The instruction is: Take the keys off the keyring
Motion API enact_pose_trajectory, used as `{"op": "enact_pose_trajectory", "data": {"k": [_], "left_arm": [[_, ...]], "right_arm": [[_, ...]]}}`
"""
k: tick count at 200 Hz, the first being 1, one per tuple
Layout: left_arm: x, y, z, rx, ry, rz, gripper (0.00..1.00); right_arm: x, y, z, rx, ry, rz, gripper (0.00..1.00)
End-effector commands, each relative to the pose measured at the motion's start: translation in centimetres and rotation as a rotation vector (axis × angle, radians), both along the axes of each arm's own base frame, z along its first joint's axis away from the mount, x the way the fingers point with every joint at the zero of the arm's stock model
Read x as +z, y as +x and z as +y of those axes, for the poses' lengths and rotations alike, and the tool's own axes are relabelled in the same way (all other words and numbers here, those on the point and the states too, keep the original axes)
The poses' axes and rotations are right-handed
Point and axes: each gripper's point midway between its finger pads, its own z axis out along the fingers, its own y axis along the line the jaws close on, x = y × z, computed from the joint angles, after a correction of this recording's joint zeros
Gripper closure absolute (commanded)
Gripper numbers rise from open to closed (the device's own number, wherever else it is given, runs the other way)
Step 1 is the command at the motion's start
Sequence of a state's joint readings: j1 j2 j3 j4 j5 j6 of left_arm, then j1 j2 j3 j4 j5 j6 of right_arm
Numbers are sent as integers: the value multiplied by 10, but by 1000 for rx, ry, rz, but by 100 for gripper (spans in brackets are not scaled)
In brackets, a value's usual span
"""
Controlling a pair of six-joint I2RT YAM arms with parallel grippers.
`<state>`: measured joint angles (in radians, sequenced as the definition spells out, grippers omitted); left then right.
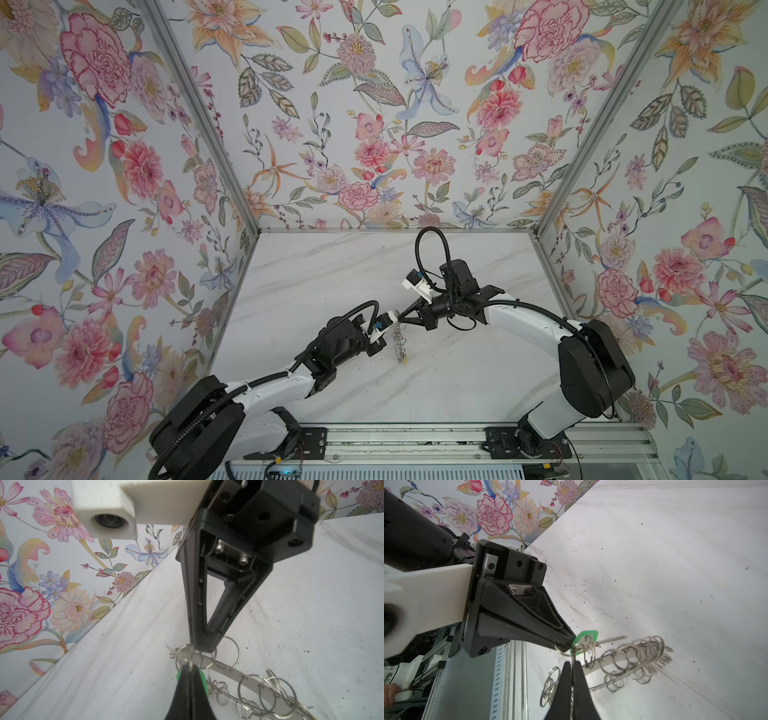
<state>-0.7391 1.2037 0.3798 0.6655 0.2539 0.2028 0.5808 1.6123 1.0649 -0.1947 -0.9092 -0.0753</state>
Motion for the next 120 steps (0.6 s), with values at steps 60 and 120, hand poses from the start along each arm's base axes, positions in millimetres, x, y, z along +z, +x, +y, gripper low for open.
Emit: {"op": "enact_pose_trajectory", "data": {"k": [60, 120], "left_arm": [[18, 1, -1, 13, -36, -56, 100], [15, 2, -3, 14, -21, -52, 100]], "right_arm": [[3, -10, 8, 62, -40, -31, 100], [-8, -11, 12, 74, -101, -37, 100]]}}
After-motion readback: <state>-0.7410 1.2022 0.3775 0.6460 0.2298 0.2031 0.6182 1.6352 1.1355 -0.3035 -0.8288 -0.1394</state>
